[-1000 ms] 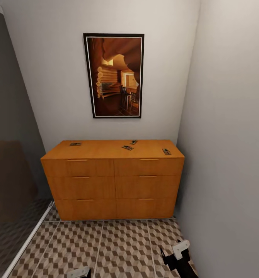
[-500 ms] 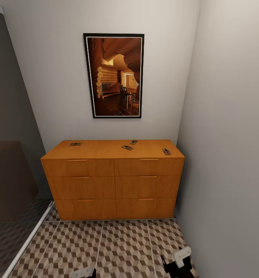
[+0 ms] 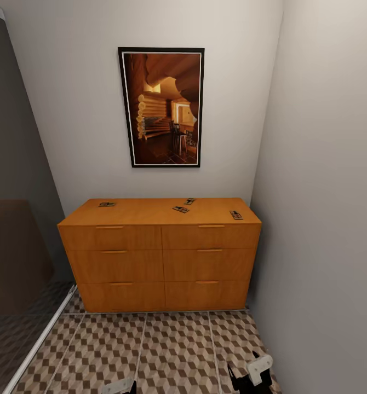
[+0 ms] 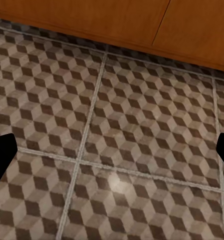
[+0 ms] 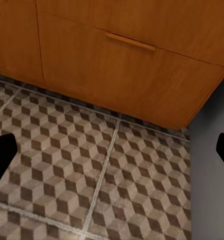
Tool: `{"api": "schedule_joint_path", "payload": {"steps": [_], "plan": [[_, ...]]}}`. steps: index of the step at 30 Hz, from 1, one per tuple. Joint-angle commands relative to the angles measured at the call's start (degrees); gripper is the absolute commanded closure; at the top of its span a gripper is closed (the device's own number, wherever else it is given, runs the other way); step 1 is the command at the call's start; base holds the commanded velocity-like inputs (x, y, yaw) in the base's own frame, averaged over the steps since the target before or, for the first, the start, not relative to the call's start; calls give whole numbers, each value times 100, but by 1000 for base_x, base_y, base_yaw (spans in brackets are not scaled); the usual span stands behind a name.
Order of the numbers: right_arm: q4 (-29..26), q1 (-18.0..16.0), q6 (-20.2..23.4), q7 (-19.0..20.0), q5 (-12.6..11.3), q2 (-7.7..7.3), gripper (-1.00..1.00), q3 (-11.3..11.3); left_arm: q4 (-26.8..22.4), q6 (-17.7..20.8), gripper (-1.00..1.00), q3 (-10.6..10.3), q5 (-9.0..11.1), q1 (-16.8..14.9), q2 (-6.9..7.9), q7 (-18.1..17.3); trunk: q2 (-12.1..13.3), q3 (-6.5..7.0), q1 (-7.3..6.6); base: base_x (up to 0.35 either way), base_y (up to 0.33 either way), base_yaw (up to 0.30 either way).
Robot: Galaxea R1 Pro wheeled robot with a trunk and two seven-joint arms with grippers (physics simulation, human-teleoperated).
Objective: Take the four mousetraps from the cabinet in the bathroom and place them on the bathroom floor. Make sure all four end up on the same floor surface, and ensure that at least two of them are either under or directly next to the same bathroom sink.
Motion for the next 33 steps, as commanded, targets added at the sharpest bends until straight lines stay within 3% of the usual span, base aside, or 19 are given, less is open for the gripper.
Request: {"api": "schedule_joint_path", "payload": {"steps": [1,6,7,10,13,16,24,25,29,30,32,33], "plan": [[7,-4,-13,-23,30,-1,-100,4,3,-21,-100,-20,26,-4,0,23,-3,-6,0,0,0,0],[189,-13,137,-40,26,21,-100,-23,3,-21,-100,-24,23,-4,0,23,-3,-6,0,0,0,0],[248,-117,546,-154,21,41,-100,-46,3,-20,-100,-26,25,-4,0,23,-3,-6,0,0,0,0],[164,-302,1043,-377,25,132,-100,-54,3,-19,-100,-26,25,-4,0,23,-3,-6,0,0,0,0],[-210,-634,1976,-869,27,413,-100,-55,3,-19,-100,-27,26,-4,0,23,-3,-6,0,0,0,0],[-600,-754,2450,-1109,28,532,-100,-54,3,-19,-100,-27,26,-4,0,23,-3,-6,0,0,0,0],[-3250,-865,4785,-1326,12,643,-100,-19,3,-17,-100,-27,26,-4,5,23,-3,-6,0,0,0,0],[-3902,-844,5415,-1331,8,649,-100,-7,3,-16,-100,-27,26,-4,5,23,-3,-6,0,0,0,0],[-5214,-775,6566,-1299,-4,656,-100,17,3,-13,-100,-27,26,-4,2,23,-3,-6,0,0,0,0],[-5821,-736,7042,-1231,-23,658,-100,40,3,-12,-100,-27,26,-4,1,23,-3,-6,0,0,0,0],[-6380,-710,7463,-1131,-42,657,-100,89,3,-11,-100,-27,26,-4,1,23,-3,-6,0,0,0,0],[-7226,-691,8223,-911,-58,653,-100,228,3,-10,-100,-27,26,-4,1,23,-3,-6,0,0,0,0]]}}
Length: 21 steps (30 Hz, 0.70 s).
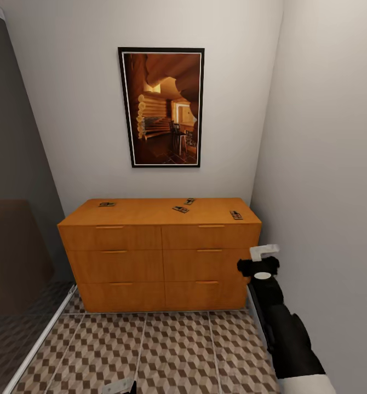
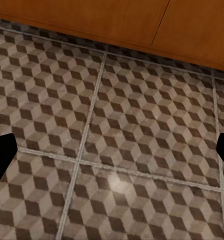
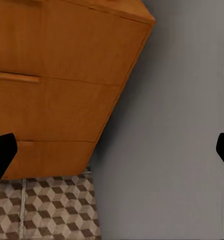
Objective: Take the four mousetraps from the cabinet in the bathroom and place them on the bathroom floor. Make sure all four end up on the same floor surface, and ensure that at least two of them are either under or directly next to the same bathroom sink.
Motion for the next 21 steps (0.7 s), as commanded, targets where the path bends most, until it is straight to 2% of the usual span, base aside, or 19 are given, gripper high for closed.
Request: {"api": "schedule_joint_path", "payload": {"steps": [1,3,4,5,7,9,12,13,20,21], "plan": [[-210,-16,231,28,-15,-2,-100,42,2,-19,-100,-21,27,-4,2,23,-3,-7,0,0,0,0],[-407,-59,551,100,-18,-3,-100,86,2,-18,-100,-21,27,-4,1,23,-3,-7,0,0,0,0],[-579,-215,938,164,-19,-3,-100,126,2,-18,-100,-21,27,-4,1,23,-3,-7,0,0,0,0],[-634,-391,1141,187,-16,0,-100,144,2,-18,-100,-23,27,-4,1,23,-3,-7,0,0,0,0],[-660,-569,1282,203,-11,2,-100,159,2,-18,-100,-23,27,-4,0,23,-3,-7,0,0,0,0],[-601,-992,1430,219,10,4,-100,182,2,-18,-100,-22,27,-4,0,23,-3,-7,0,0,0,0],[-402,-1379,1485,221,19,6,-100,189,2,-18,-100,-21,27,-4,0,23,-3,-7,0,0,0,0],[-168,-1701,1506,224,23,5,-100,192,4,-16,-100,-21,27,-4,0,23,-3,-7,0,0,0,0],[1110,-2913,1525,228,15,13,-100,184,9,-18,-100,-21,27,-4,0,23,-3,-7,0,0,0,0],[1545,-3265,1523,233,12,14,-100,183,10,-18,-100,-21,27,-4,0,23,-3,-7,0,0,0,0]]}}
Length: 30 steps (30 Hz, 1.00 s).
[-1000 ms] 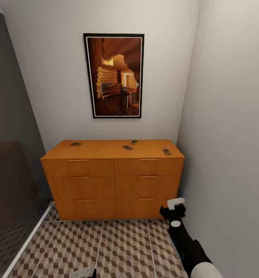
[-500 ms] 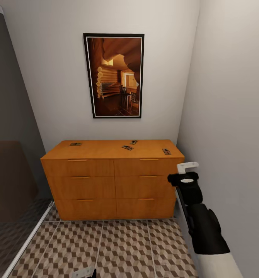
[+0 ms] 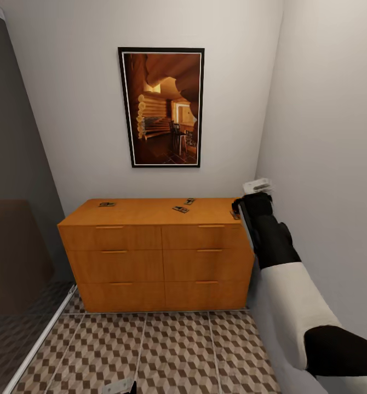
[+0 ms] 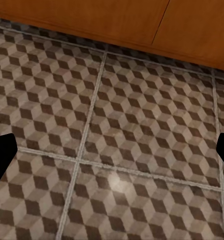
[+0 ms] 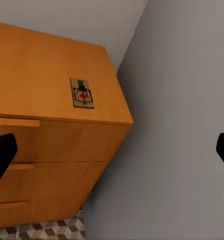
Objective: Take the four mousetraps from the cabinet in the bathroom and place them on the bathroom floor. Make sure all four end up on the same floor surface, and ensure that at least two of them are either under or directly next to the same bathroom sink.
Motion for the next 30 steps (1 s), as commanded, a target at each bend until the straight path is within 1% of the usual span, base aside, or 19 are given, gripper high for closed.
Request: {"api": "schedule_joint_path", "payload": {"steps": [1,5,10,11,14,15,18,21,22,23,24,30], "plan": [[471,-385,18,-51,-64,-6,-100,3,2,-19,-100,-20,27,-3,1,23,-3,-7,0,0,0,0],[1474,-1163,5,-32,-77,-23,-100,-10,2,-19,-100,-20,27,-3,1,23,-3,-7,0,0,0,0],[2876,-2137,-51,-17,-97,-38,-100,-23,2,-19,-100,-20,25,-3,1,23,-3,-7,0,0,0,0],[3358,-2470,-92,-15,-99,-40,-100,-25,2,-19,-100,-20,26,-3,1,23,-3,-7,0,0,0,0],[3829,-2828,-160,-12,-100,-43,-100,-24,2,-19,-100,-20,25,-3,1,23,-3,-7,0,0,0,0],[4061,-3037,-201,-5,-97,-44,-100,-22,1,-19,-100,-20,26,-3,1,23,-3,-7,0,0,0,0],[4151,-3181,-225,75,-95,-44,-100,-19,2,-19,-100,-20,27,-3,1,23,-3,-7,0,0,0,0],[4167,-3240,-230,323,-94,-45,-100,-15,2,-19,-100,-20,26,-3,1,23,-3,-7,0,0,0,0],[4171,-3256,-228,506,-93,-45,-100,-13,2,-19,-100,-20,26,-3,1,23,-3,-7,0,0,0,0],[4172,-3261,-227,606,-92,-45,-100,-13,2,-19,-100,-20,26,-3,1,23,-3,-7,0,0,0,0],[4174,-3269,-223,891,-86,-45,-100,-12,2,-19,-100,-20,27,-3,1,23,-3,-7,0,0,0,0],[4159,-3282,-182,1541,-70,-50,-100,-11,2,-19,-100,-20,25,-3,1,23,-3,-7,0,0,0,0]]}}
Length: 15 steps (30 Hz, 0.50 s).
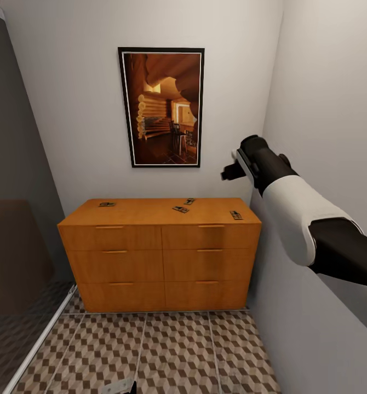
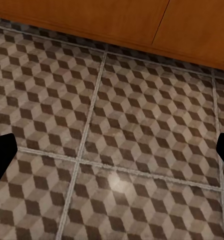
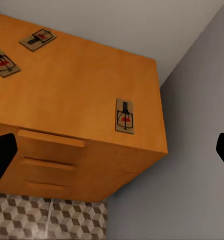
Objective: Take the four mousetraps from the cabinet in the bathroom and place them on the bathroom floor. Make sure all four end up on the same floor surface, and ensure that at least two of them are either under or directly next to the same bathroom sink.
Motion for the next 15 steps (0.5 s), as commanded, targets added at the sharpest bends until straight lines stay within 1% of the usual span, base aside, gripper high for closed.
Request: {"api": "schedule_joint_path", "payload": {"steps": [1,3,5,8,11,12,15], "plan": [[-21,-5,41,139,67,-5,-100,21,2,-19,-100,-21,27,-3,0,23,-3,-6,0,0,0,0],[-118,-7,100,311,71,-26,-100,22,2,-19,-100,-21,28,-3,0,23,-3,-6,0,0,0,0],[-210,-7,141,403,74,-56,-100,29,2,-19,-100,-21,27,-3,0,23,-3,-6,0,0,0,0],[-269,-6,163,452,75,-85,-100,33,2,-19,-100,-21,26,-3,0,23,-3,-6,0,0,0,0],[-340,-9,176,483,71,-173,-100,39,-1,-19,-100,-21,28,-3,0,23,-3,-6,0,0,0,0],[-462,-5,183,502,59,-317,-100,39,-5,-19,-100,-21,28,-3,0,23,-3,-6,0,0,0,0],[-599,-4,188,538,47,-445,-100,34,-6,-19,-100,-21,28,-3,0,23,-3,-6,0,0,0,0]]}}
